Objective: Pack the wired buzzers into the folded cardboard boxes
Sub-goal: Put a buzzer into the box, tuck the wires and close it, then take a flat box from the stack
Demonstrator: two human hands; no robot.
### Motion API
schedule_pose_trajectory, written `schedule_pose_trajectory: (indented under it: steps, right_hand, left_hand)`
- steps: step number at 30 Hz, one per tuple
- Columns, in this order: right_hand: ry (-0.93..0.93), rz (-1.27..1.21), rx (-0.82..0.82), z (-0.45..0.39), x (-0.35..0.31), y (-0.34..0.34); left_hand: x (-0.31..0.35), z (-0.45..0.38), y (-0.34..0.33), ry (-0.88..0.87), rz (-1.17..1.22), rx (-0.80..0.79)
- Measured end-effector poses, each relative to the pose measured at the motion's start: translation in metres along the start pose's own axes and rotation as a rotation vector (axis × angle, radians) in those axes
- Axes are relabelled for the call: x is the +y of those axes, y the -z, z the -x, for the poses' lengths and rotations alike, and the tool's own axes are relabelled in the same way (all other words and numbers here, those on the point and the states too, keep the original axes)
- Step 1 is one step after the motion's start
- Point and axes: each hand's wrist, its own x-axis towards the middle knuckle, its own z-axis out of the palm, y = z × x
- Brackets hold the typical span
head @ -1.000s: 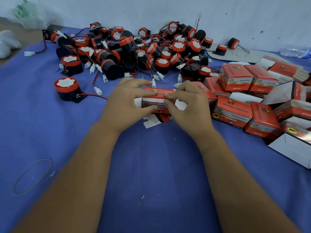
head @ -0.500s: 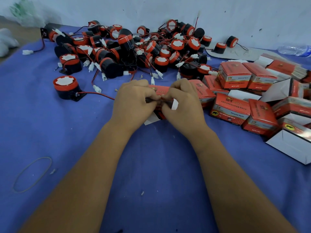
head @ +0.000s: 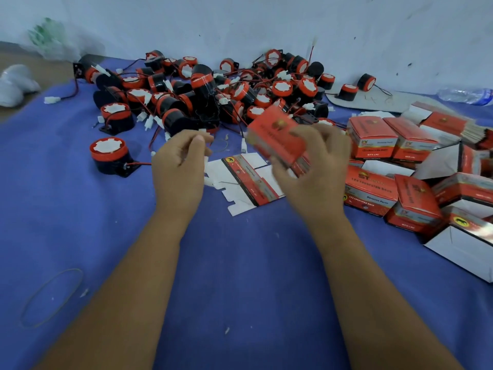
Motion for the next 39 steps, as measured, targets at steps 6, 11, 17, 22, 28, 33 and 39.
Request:
schedule_pose_trajectory:
  steps: [6,11,17,22,28,33,39]
  right_hand:
    - [-0.31,0.399,0.08,-0.004,0.026,0.015]
    - [-0.178,0.355,0.095,0.0,0.01,0.008]
    - [0.045,0.018,-0.209,0.01,-0.009,-0.009]
    - [0.081,-0.021,-0.377,0.011,-0.005,-0.01]
    - [0.111,0.07,-0.24,0.01,-0.007,-0.011]
    - [-0.082,-0.124,-0.062,0.006,-0.006,-0.007]
    - [-0.27,-0.392,-0.148,0.01,-0.016,-0.013]
  left_hand:
    - [-0.009,0.003,-0.009,0.01,-0.136,-0.328]
    - [-0.019,0.011,-0.028,-0.11,-0.812,-0.777]
    - [-0.018,0.001,-0.011,-0.159,-0.799,-0.64]
    - [-0.012,-0.008,0.005,-0.228,-0.599,-0.573]
    - [-0.003,-0.001,-0.002,-0.239,-0.203,-0.168]
    - [0.002,-0.008,-0.002,0.171,0.354,0.006]
    - [-0.002,-0.012,0.0,0.3,0.471,-0.128]
